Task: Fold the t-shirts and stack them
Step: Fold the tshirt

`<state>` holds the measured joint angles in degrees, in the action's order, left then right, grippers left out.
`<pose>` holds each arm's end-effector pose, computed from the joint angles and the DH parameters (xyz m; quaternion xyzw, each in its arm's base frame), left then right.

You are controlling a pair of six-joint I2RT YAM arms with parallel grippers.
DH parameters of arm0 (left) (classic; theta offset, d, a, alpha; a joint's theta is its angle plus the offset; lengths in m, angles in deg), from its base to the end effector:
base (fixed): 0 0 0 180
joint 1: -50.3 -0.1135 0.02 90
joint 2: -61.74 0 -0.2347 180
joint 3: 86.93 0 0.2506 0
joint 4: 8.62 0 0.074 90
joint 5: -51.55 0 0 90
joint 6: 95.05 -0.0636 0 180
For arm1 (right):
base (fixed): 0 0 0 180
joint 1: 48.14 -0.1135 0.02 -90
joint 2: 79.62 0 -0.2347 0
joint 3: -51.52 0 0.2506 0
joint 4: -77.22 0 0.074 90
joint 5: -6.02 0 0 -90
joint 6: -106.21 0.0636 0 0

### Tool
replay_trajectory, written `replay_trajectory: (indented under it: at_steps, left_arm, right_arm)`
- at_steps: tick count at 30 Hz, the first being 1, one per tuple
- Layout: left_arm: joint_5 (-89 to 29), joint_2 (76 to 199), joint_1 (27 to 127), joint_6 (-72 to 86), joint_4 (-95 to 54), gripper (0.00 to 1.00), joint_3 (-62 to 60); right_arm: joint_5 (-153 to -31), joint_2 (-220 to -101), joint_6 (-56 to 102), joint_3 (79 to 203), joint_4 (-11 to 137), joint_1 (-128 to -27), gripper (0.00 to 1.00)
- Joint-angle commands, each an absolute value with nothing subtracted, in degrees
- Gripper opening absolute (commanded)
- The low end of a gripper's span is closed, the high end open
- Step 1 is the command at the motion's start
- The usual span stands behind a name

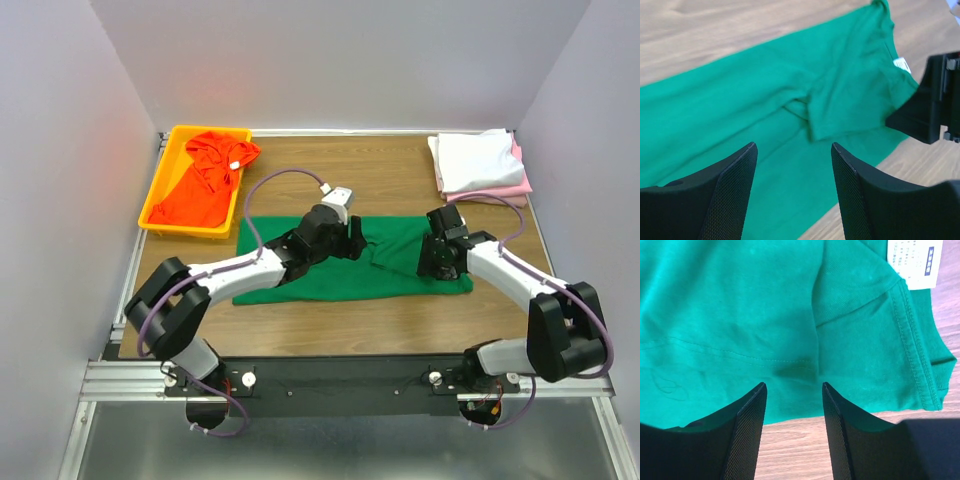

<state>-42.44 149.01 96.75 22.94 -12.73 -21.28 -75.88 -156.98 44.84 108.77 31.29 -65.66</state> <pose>0.2551 -0.2619 0.1959 0.1175 0.8383 -0.2981 0.4411 0.2502 0.0696 0.1312 0.1090 0.9698 0.0176 0.2176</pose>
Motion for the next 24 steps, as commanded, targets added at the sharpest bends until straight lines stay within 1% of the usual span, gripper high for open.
replay_trajectory:
  at_steps: [1,5,7,8,13,17,20,21,24]
  left_arm:
    - [-40.04,152.88,100.12,24.66,-9.99,0.68,-18.32]
    - [-39.33,157.0,103.38,25.19,-8.32,0.68,-15.95]
    - [-39.16,158.68,104.43,25.36,-8.23,0.68,-14.37]
    - [-38.98,160.25,104.61,25.45,-8.14,0.68,-13.4]
    - [-39.51,163.34,104.96,25.54,-8.14,0.68,-12.25]
    - [-40.03,165.1,104.96,25.36,-8.32,0.67,-11.81]
    - [-41.26,166.59,104.97,25.1,-8.49,0.67,-11.55]
    - [-41.61,166.94,105.05,24.84,-8.67,0.66,-11.2]
    - [-43.46,168.09,105.05,24.75,-10.25,0.66,-10.49]
  right_arm:
    - [-74.31,-158.54,46.18,108.36,29.53,-65.45,0.54]
    - [-74.22,-159.6,46.1,108.53,29.62,-65.02,0.51]
    - [-74.39,-160.3,46.1,108.53,29.71,-64.93,0.48]
    - [-74.57,-160.39,46.1,108.53,29.79,-64.58,0.45]
    - [-76.33,-161.18,45.57,108.27,31.02,-63.08,0.41]
    - [-77.03,-161.45,45.22,108.18,31.55,-62.47,0.34]
    - [-77.21,-160.92,45.13,108.09,31.73,-62.38,0.22]
    - [-77.3,-160.75,45.13,108.09,31.73,-62.29,0.16]
    - [-77.47,-160.22,44.95,107.92,31.81,-62.29,0.11]
